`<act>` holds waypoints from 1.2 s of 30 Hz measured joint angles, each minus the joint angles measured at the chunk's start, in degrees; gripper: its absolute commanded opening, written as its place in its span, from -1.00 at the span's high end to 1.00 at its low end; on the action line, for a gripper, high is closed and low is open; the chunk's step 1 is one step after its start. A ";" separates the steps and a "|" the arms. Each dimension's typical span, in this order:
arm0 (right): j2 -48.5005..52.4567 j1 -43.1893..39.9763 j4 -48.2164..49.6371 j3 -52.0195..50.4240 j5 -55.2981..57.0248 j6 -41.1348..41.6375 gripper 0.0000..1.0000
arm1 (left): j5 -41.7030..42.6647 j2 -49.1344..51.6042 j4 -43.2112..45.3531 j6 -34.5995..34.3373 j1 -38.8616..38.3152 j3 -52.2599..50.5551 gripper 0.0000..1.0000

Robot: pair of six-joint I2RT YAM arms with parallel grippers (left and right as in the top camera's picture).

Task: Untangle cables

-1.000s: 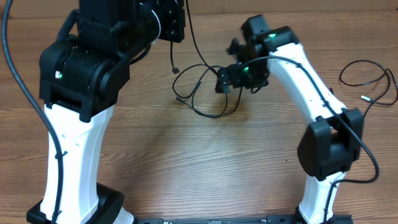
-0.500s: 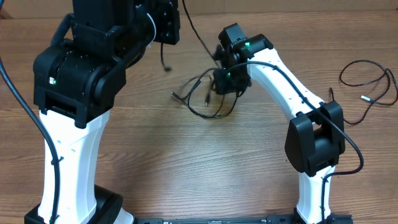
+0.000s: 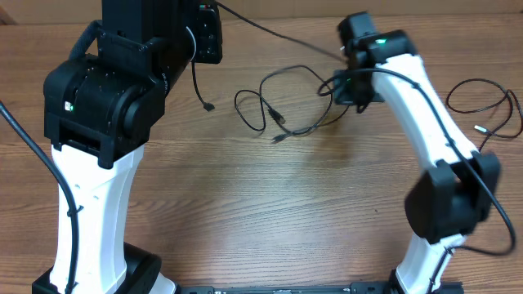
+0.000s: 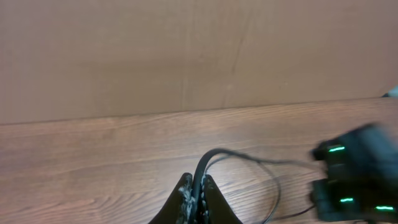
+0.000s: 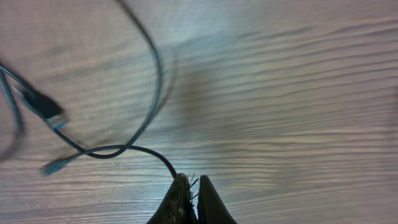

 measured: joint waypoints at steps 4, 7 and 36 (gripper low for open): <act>-7.06 -1.75 0.50 0.00 0.87 0.26 0.93 | -0.26 0.04 -1.18 -0.04 0.04 0.00 0.88; -11.96 -1.77 0.59 0.11 1.20 0.24 0.92 | 2.10 0.39 -1.40 -0.04 0.04 0.00 0.88; -22.93 -1.42 2.86 1.36 -29.81 -1.05 0.92 | 31.12 20.37 10.80 -13.46 -8.72 -0.04 0.91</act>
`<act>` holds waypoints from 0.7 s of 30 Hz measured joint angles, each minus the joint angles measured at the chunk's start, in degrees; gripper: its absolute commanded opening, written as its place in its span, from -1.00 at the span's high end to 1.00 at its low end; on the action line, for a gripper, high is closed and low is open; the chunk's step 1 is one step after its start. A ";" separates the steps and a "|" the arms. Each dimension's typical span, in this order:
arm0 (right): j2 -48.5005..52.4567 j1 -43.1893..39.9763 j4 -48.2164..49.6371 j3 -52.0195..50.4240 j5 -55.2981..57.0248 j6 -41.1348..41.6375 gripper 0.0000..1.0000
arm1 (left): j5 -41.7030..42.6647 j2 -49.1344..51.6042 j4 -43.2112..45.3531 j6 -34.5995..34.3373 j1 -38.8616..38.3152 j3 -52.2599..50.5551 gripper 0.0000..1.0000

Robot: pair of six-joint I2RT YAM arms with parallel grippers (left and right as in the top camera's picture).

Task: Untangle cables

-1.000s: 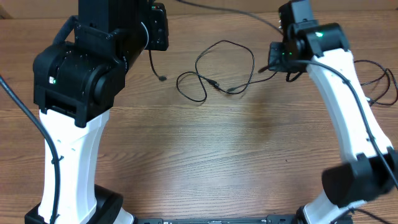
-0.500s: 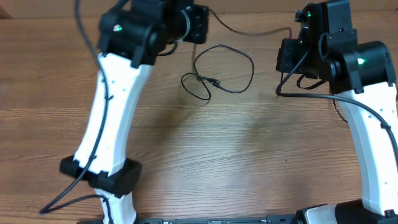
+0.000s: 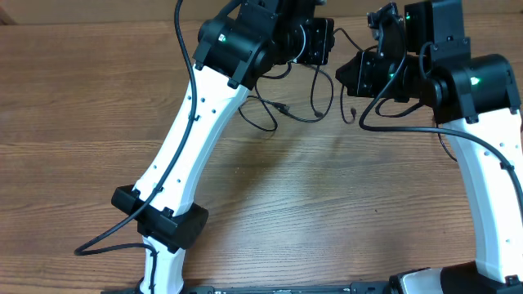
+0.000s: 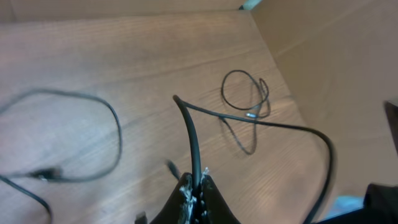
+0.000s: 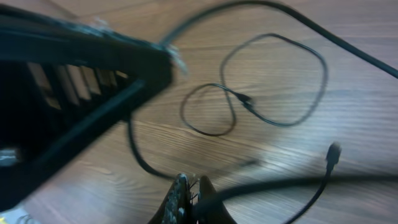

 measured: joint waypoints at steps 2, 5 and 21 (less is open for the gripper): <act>0.00 0.00 0.76 0.00 -1.66 -0.02 0.92 | 1.14 0.00 -0.44 -4.24 0.24 0.00 0.91; 0.00 0.00 1.88 0.00 -3.74 -0.02 0.92 | 4.07 0.00 -0.63 -10.29 0.94 0.00 0.92; 0.00 0.00 2.91 0.00 -11.43 -0.02 0.88 | 14.91 0.00 0.68 -23.43 3.52 0.00 0.91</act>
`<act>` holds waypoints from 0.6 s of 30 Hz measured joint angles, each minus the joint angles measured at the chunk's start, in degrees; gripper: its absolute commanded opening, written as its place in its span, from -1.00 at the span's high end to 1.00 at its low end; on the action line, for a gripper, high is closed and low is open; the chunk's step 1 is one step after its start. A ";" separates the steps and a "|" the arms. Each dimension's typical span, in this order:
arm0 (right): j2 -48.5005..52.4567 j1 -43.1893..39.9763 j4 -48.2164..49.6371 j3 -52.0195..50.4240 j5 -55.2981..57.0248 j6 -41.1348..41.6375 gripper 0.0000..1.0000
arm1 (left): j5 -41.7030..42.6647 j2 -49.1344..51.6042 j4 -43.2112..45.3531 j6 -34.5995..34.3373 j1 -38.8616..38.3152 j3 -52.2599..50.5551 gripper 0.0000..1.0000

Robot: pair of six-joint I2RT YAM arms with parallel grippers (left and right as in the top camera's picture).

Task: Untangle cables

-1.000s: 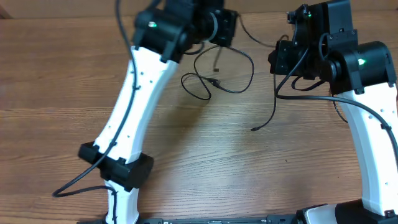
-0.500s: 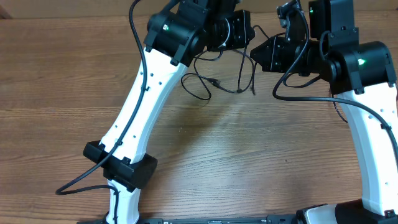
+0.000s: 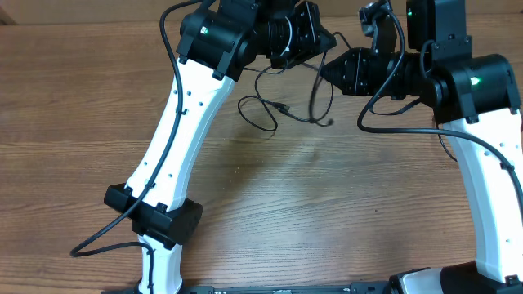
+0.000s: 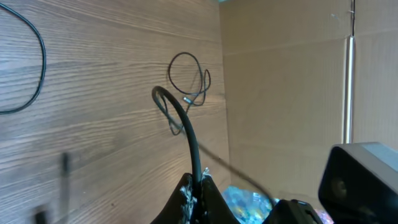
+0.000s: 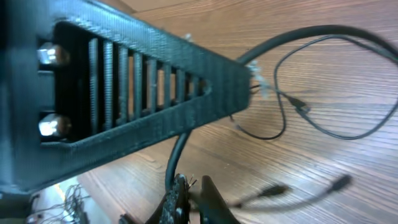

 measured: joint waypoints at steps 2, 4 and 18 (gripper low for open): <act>0.00 0.00 0.22 0.00 -1.38 -0.02 0.88 | 0.24 0.00 0.66 -0.33 0.00 0.00 0.92; 0.00 0.00 0.70 0.00 -2.86 0.00 0.88 | 0.33 0.00 1.25 -0.70 0.00 0.00 0.91; 0.00 0.02 0.85 0.00 -3.87 -0.24 0.35 | 0.11 0.00 0.72 0.00 0.00 0.00 0.92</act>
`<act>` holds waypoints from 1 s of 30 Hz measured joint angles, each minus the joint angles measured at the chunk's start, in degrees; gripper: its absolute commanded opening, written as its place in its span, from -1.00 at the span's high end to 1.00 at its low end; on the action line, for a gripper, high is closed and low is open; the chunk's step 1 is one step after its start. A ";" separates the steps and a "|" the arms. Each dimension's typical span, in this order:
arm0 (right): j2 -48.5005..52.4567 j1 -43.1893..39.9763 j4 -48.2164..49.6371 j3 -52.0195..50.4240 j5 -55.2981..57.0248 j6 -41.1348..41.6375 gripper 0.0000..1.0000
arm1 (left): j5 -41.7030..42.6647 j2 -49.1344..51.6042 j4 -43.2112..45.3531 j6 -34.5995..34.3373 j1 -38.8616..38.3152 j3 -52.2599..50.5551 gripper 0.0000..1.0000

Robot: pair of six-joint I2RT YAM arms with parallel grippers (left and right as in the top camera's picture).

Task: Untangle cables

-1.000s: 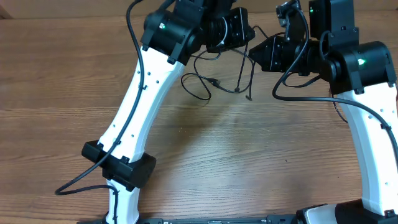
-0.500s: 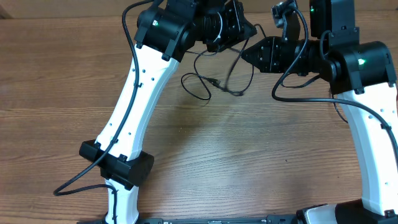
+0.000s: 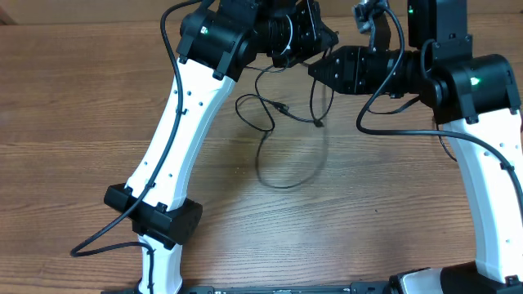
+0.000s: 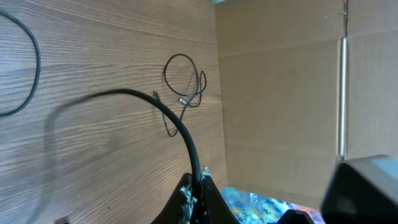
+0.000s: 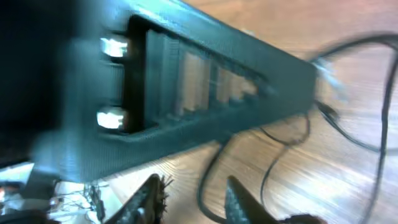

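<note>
My left gripper (image 3: pixel 320 38) is raised at the table's far side and shut on a thick black cable (image 3: pixel 282 186), which hangs down in a long loop onto the wood. In the left wrist view that cable (image 4: pixel 180 127) arcs up from the pinched fingers of the left gripper (image 4: pixel 199 182). My right gripper (image 3: pixel 315 69) is just beside it, open; in the right wrist view the cable (image 5: pixel 208 183) passes between the spread fingers of the right gripper (image 5: pixel 194 190) without being touched. A tangle of thin black cables (image 3: pixel 263 110) lies below both grippers.
A small coiled thin cable (image 4: pixel 185 78) lies by the cardboard wall (image 4: pixel 280 93) at the table's far right. The left gripper's black body (image 5: pixel 211 106) fills the upper part of the right wrist view, close by. Both arm bases stand at the near edge.
My right gripper has opened and let go of the thick cable. The cable now sags from the left gripper in a long loop down onto the table.
First the arms were apart and low, each gripper shut on a cable near the tangle. Later both were raised and close together at the far side, still shut on the cable. Now only the left holds it.
</note>
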 measured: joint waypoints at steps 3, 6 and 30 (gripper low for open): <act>0.00 0.00 -3.67 0.00 6.12 0.00 0.33 | -1.99 0.00 -3.87 2.19 -0.02 0.00 0.91; 0.00 -0.02 -7.19 0.00 13.40 0.02 0.27 | -4.81 0.00 -9.81 4.61 -0.04 0.00 0.91; -0.07 0.63 -13.11 -1.51 29.64 -0.46 -0.65 | -21.29 0.00 -31.56 21.73 4.35 0.00 -0.16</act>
